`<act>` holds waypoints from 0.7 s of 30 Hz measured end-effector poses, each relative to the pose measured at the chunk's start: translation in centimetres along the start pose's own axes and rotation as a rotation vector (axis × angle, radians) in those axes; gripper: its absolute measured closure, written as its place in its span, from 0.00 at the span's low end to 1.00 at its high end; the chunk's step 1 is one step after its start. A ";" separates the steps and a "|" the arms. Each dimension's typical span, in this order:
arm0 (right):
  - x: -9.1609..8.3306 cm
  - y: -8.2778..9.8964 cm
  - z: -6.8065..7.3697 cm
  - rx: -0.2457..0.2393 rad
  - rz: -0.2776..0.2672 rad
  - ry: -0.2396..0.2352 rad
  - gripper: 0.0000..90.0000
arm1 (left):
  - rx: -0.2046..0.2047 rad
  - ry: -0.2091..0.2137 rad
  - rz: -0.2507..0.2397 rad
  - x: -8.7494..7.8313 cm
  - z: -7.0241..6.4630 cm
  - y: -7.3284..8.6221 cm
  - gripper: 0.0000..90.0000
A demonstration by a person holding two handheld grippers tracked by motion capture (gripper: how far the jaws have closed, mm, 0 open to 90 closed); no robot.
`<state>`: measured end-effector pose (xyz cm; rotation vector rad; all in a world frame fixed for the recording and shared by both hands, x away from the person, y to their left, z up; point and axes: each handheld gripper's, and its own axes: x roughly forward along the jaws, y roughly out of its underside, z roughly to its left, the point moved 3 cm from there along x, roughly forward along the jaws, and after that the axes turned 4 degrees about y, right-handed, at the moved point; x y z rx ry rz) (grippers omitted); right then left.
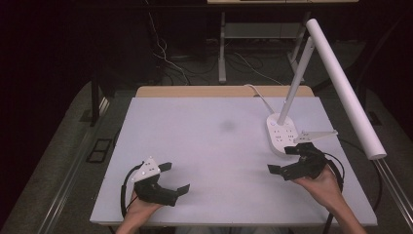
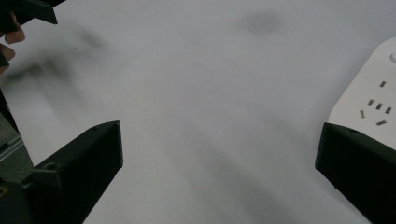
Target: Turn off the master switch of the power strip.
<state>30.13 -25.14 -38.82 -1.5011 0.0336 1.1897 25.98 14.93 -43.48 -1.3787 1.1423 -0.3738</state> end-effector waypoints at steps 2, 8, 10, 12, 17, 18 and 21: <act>0.1 -0.3 -0.2 -0.004 0.008 0.007 0.00 | 0.000 0.000 0.000 0.0 0.0 0.0 0.00; 0.5 -1.4 -0.7 -0.017 0.022 0.024 0.00 | -0.001 -0.001 0.000 0.0 0.0 0.0 0.00; 0.5 -1.6 -0.8 -0.021 0.021 0.027 0.00 | -0.001 0.000 0.001 0.0 0.0 0.0 0.00; 0.5 -1.8 -0.9 -0.021 0.025 0.033 0.00 | -0.001 0.000 0.001 0.0 0.0 0.0 0.00; 0.6 -2.5 -1.4 -0.028 0.027 0.046 0.00 | -0.002 -0.001 0.000 0.0 0.0 0.0 0.00; 0.6 -2.6 -1.4 -0.024 0.032 0.053 0.00 | -0.001 -0.002 0.000 0.0 0.0 0.0 0.00; 0.6 -3.0 -1.9 -0.023 0.034 0.059 0.00 | -0.002 -0.003 0.000 0.0 0.1 0.0 0.00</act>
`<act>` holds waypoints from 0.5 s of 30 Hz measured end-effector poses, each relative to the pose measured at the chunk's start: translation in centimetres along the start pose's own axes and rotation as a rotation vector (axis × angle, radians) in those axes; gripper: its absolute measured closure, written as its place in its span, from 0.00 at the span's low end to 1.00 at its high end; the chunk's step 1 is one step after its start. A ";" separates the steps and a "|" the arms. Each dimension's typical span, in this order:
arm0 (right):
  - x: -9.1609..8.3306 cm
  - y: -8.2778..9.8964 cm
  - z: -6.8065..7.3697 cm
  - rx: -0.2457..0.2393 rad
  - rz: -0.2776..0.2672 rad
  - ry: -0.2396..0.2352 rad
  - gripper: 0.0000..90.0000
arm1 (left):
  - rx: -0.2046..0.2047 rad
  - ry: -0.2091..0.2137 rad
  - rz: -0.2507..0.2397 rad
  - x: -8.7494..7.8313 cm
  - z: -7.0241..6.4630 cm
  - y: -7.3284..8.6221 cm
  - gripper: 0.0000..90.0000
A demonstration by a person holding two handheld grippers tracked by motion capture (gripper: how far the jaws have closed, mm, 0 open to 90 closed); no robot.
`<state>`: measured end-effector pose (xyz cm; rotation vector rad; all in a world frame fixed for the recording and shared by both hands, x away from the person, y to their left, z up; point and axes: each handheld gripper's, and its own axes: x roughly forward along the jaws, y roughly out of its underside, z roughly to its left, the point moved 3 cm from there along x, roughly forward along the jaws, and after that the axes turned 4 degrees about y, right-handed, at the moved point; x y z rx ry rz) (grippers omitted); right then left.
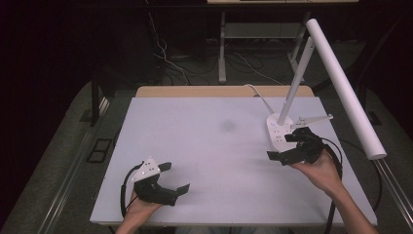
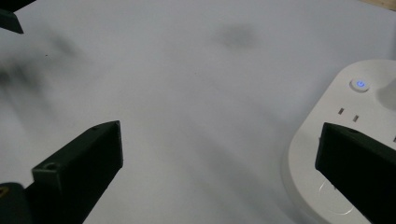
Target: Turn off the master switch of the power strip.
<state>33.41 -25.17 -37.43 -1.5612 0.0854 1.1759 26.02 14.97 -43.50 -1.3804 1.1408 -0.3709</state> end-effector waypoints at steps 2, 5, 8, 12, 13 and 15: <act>0.1 -0.3 -0.2 -0.002 0.002 0.001 0.00 | 0.000 0.000 0.000 0.0 0.0 0.0 0.00; 0.3 -0.6 -0.4 -0.002 0.009 0.003 0.00 | 0.000 -0.001 0.001 0.0 0.0 0.0 0.00; 0.5 -0.9 -0.6 0.002 0.014 0.005 0.00 | 0.002 0.000 0.002 0.0 0.0 0.0 0.00; 0.8 -1.4 -0.9 0.000 0.020 0.008 0.00 | 0.003 0.000 0.003 0.0 0.0 0.0 0.00; 0.9 -1.6 -1.0 0.002 0.021 0.010 0.00 | 0.002 0.001 0.003 0.0 0.0 0.0 0.00; 1.1 -1.9 -1.3 0.006 0.027 0.010 0.00 | 0.002 0.000 0.001 0.0 0.0 0.0 0.00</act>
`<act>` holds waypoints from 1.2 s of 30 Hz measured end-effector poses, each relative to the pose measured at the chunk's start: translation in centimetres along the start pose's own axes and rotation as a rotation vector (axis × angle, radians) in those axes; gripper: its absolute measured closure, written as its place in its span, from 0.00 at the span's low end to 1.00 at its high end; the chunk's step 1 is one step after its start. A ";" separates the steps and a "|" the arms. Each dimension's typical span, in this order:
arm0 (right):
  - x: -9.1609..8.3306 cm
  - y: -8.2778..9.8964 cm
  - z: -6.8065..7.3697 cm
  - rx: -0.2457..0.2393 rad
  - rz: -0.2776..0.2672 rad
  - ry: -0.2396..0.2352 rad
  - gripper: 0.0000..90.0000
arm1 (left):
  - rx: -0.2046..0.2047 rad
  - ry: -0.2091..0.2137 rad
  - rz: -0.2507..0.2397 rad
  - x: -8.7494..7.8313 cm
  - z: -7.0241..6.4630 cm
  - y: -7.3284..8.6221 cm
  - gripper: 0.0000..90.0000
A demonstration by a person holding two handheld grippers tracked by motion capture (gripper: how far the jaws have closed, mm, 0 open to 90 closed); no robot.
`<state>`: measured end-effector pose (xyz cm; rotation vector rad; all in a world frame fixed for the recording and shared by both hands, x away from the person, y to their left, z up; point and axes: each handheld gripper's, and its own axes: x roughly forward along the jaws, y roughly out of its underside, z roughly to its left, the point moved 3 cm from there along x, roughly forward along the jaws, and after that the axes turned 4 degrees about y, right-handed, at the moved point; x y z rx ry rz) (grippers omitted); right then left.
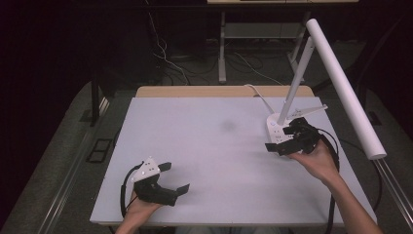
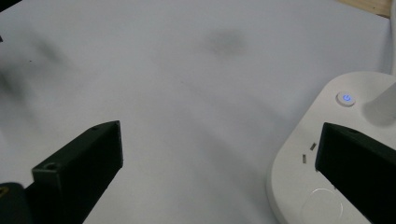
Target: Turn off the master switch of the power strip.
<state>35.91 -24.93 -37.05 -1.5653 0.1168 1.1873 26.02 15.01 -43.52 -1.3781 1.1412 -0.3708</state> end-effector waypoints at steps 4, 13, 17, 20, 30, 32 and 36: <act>0.3 -0.3 -0.3 0.004 0.005 0.006 0.00 | 0.000 -0.003 -0.001 0.0 0.0 0.0 0.00; 1.2 -0.8 -0.9 0.011 0.021 0.013 0.00 | 0.002 0.000 0.002 0.0 0.0 0.0 0.00; 1.6 -1.0 -1.2 0.023 0.020 0.017 0.00 | 0.003 0.000 0.003 0.0 0.0 0.0 0.00; 2.1 -1.1 -1.7 0.029 0.026 0.022 0.00 | 0.003 0.001 0.002 0.0 0.0 0.0 0.00; 3.2 -1.7 -2.6 0.042 0.048 0.043 0.00 | 0.003 0.001 0.003 0.0 0.1 0.0 0.00; 3.3 -1.9 -2.7 0.043 0.053 0.046 0.00 | 0.004 0.000 0.004 0.0 0.0 0.0 0.00; 3.5 -2.3 -3.0 0.046 0.053 0.050 0.00 | 0.005 0.001 0.004 0.0 0.1 0.0 0.00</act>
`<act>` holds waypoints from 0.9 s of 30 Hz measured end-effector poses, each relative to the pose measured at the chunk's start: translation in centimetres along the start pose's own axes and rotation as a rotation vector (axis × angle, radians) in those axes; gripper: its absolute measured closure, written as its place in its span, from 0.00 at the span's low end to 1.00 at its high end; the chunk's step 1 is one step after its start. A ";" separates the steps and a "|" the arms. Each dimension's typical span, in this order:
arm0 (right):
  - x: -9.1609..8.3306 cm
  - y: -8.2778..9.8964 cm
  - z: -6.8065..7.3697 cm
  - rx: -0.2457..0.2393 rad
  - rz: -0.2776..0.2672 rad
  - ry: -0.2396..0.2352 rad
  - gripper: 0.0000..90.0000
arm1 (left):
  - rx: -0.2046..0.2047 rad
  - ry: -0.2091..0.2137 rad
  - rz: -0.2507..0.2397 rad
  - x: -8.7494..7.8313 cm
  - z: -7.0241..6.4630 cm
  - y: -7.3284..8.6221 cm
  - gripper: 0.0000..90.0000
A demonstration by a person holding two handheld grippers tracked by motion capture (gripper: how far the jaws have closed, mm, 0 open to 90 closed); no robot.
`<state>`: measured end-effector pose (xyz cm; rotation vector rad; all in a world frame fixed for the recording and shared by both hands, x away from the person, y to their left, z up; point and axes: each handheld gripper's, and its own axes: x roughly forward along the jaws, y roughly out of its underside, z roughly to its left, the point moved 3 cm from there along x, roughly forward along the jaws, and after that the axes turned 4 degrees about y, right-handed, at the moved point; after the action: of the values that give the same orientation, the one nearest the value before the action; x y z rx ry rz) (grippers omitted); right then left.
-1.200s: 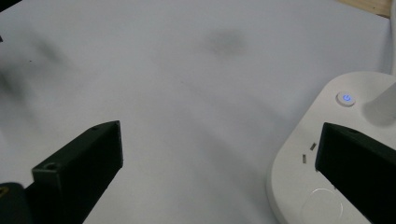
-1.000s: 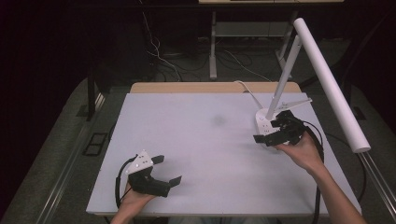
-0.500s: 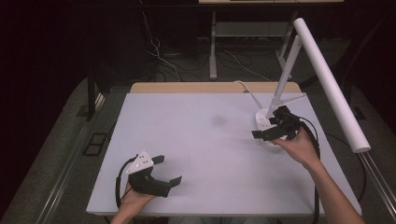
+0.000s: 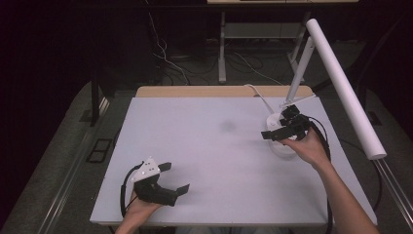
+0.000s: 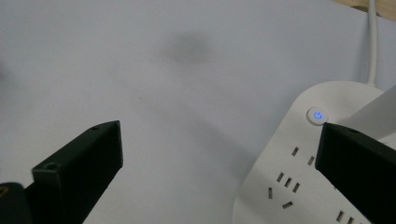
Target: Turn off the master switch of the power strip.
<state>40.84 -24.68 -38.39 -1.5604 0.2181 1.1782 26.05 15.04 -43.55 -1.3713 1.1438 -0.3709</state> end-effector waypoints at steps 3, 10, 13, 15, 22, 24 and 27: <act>0.2 -0.2 -0.1 0.004 0.008 0.006 0.00 | -0.001 0.001 -0.001 0.0 0.0 0.0 0.00; 0.7 -0.9 -0.3 0.000 0.028 0.015 0.00 | 0.001 0.001 0.000 0.0 0.0 0.0 0.00; 0.8 -1.2 -0.3 -0.005 0.034 0.016 0.00 | 0.001 0.001 -0.001 0.0 0.0 0.0 0.00; 0.9 -1.4 -0.3 -0.002 0.038 0.018 0.00 | -0.001 0.001 -0.002 0.0 0.0 0.0 0.00; 1.6 -2.0 -0.5 -0.015 0.062 0.036 0.00 | 0.001 0.003 0.003 0.0 0.0 0.0 0.00; 1.8 -2.2 -0.7 -0.005 0.080 0.037 0.00 | 0.001 0.004 0.003 0.1 0.0 0.0 0.00; 2.0 -2.4 -0.8 -0.007 0.097 0.048 0.00 | 0.002 0.005 0.004 0.1 0.0 0.0 0.00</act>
<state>43.86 -23.61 -38.47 -1.6005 0.3247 1.2189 26.05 14.96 -43.58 -1.3665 1.1503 -0.3729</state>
